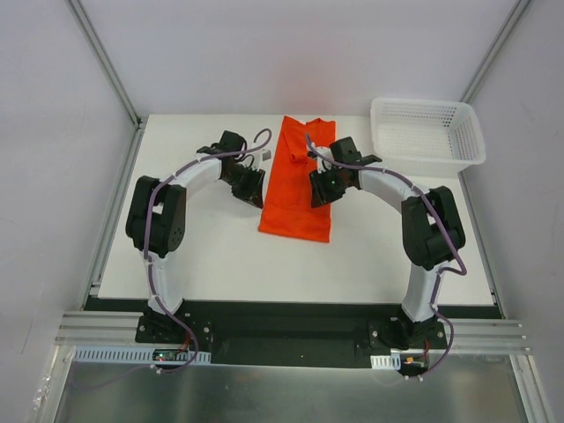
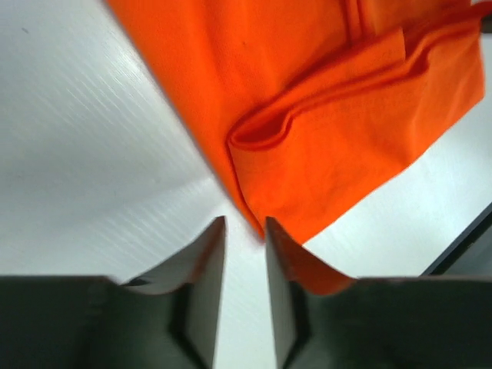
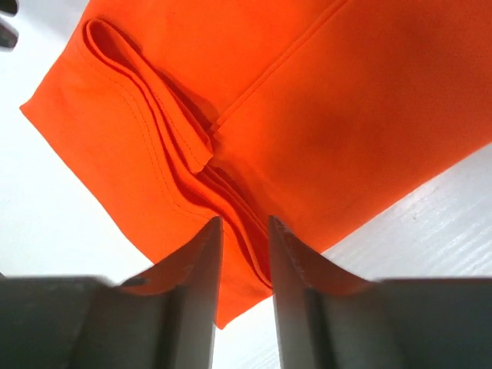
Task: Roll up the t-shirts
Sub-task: Roll the T-shirt to the center of the board.
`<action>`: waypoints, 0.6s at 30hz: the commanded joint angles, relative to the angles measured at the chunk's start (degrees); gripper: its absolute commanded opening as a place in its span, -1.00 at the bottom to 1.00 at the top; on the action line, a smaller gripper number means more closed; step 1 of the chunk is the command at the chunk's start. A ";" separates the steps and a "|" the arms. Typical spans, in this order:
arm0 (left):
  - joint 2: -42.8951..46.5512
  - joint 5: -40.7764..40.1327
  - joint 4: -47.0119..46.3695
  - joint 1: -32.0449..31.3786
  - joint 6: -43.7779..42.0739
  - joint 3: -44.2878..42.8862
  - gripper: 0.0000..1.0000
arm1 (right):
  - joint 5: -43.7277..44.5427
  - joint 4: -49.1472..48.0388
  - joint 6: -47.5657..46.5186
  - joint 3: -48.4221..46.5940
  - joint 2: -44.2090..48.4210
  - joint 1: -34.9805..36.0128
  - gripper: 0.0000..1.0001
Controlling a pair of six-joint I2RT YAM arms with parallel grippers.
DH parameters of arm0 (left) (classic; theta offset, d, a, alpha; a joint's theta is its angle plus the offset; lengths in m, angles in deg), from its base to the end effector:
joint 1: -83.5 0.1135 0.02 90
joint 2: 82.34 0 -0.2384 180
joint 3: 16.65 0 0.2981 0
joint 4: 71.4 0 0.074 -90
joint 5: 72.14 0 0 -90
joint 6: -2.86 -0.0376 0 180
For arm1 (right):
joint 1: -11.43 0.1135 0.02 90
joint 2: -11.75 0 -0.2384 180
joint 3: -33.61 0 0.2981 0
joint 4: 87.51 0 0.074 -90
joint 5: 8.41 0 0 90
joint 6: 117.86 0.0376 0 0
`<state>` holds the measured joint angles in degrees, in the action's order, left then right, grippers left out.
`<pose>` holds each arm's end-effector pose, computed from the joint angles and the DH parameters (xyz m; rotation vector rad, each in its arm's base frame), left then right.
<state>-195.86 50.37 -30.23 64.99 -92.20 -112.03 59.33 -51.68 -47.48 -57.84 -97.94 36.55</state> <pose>0.4226 -0.1628 0.1484 0.7232 2.4638 -0.8234 0.3989 0.2028 0.1566 -1.0926 2.2382 0.5271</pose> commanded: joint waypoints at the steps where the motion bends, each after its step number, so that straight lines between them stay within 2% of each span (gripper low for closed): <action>1: 11.26 1.16 -0.29 -3.54 -12.75 5.97 -0.29 | 2.39 2.14 -2.53 1.43 5.79 -0.69 -0.07; 2: 13.39 0.28 -3.08 -4.34 -19.22 10.25 -0.15 | 3.01 2.49 -2.44 2.39 8.15 -1.13 0.00; 4: 19.52 -2.08 -6.52 -6.45 -26.37 15.28 -0.06 | 4.77 3.01 -2.09 4.50 10.98 -2.70 0.18; 5: 21.30 -3.32 -10.01 -8.72 -33.45 19.82 -0.03 | 5.03 3.97 -2.09 5.03 13.34 -3.32 0.22; 8: 26.32 -4.57 -15.04 -12.25 -45.25 27.41 0.11 | 5.56 6.96 -3.14 5.74 16.25 -6.40 0.33; 9: 26.85 -4.30 -16.89 -12.96 -47.65 28.65 0.20 | 5.74 7.67 -3.50 5.83 17.65 -7.27 0.37; 11: 27.29 -4.82 -18.74 -14.97 -53.53 31.38 0.20 | 6.17 9.43 -4.20 6.00 19.15 -9.82 0.40; 12: 26.86 -5.35 -21.62 -15.51 -55.04 32.17 0.20 | 6.35 9.87 -4.38 6.18 20.55 -11.48 0.52; 15: 25.20 -6.76 -27.43 -16.91 -58.83 34.46 0.19 | 6.27 10.75 -4.99 7.41 23.63 -14.04 0.55; 18: 22.04 -7.64 -29.38 -17.44 -61.64 34.37 0.14 | 5.92 11.28 -5.34 9.86 25.92 -15.54 0.56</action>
<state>-170.61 44.08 -51.78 48.54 -143.94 -77.95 64.93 -43.96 -51.26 -50.69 -76.30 22.41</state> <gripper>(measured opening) 0.584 0.778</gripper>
